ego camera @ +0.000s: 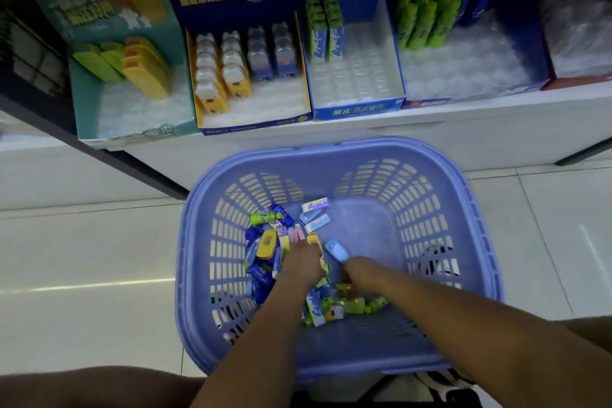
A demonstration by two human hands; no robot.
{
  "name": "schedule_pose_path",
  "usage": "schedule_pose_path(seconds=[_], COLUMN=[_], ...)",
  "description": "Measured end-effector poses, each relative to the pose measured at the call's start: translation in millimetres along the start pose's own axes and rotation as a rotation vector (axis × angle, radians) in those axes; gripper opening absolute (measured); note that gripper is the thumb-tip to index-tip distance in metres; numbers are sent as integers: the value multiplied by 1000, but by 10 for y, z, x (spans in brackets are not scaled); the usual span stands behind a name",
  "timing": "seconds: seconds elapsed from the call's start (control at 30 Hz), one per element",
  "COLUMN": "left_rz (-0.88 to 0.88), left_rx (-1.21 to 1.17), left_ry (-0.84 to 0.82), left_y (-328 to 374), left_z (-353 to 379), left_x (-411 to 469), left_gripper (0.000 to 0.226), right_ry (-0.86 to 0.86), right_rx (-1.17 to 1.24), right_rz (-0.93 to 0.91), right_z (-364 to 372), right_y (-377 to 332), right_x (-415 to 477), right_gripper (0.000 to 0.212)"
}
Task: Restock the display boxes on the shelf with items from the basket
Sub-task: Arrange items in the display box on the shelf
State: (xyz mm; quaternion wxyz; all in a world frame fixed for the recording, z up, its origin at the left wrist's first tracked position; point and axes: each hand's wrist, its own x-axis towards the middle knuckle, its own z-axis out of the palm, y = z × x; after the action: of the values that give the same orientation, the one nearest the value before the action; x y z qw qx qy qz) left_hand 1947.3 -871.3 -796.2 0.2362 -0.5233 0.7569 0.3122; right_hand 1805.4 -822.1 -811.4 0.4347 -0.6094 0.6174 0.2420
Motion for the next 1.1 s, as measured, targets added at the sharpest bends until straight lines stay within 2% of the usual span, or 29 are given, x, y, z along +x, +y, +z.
schedule_pose_path(seconds=[0.13,0.23,0.3,0.33,0.37,0.47,0.53,0.6,0.7,0.8,0.83,0.93,1.0,1.1], left_rz=[-42,-105,-222,-287,-345,-450,-449,-445,-440,-412,-394,-272,-202,-116], left_rx=[-91,-290,-320,-328,-344,-337,-272,-333,-446,-663,-750,-1199,-1434,-1498], left_ry=[58,322,526,570,569,433,347,322,340,377,361,295,279,325], left_y=[11,-18,-115,-186,-257,-362,-354,-350,-356,-329,-300,-161,-56,-3], left_z=[-7,-123,-232,-274,-306,-334,-318,-315,-370,-520,-611,-911,-1147,-1473], left_x=[22,36,39,40,36,-7,-30,-33,-55,-108,-136,-233,-362,-529], left_gripper=[33,23,25,31,37,37,33,32,26,20,25,24,24,37], right_ry=[-86,-91,-35,2,34,84,84,73,49,13,3,53,102,243], right_rx=[-79,-43,13,51,98,292,475,647,818,989,1013,995,1045,1179], right_rz=[21,77,86,79,72,13,-34,-75,-144,-223,-253,-347,-417,-529], right_z=[-115,-334,-523,-605,-682,-856,-960,-1065,-1209,-1370,-1435,-1649,-1781,-1974], right_y=[73,163,165,159,144,106,78,47,28,30,28,-32,-126,-302], right_x=[66,67,54,60,55,57,11,-78,-217,-407,-486,-744,-897,-1123], right_gripper=[43,41,35,29,23,36,26,10,16,21,22,12,12,24])
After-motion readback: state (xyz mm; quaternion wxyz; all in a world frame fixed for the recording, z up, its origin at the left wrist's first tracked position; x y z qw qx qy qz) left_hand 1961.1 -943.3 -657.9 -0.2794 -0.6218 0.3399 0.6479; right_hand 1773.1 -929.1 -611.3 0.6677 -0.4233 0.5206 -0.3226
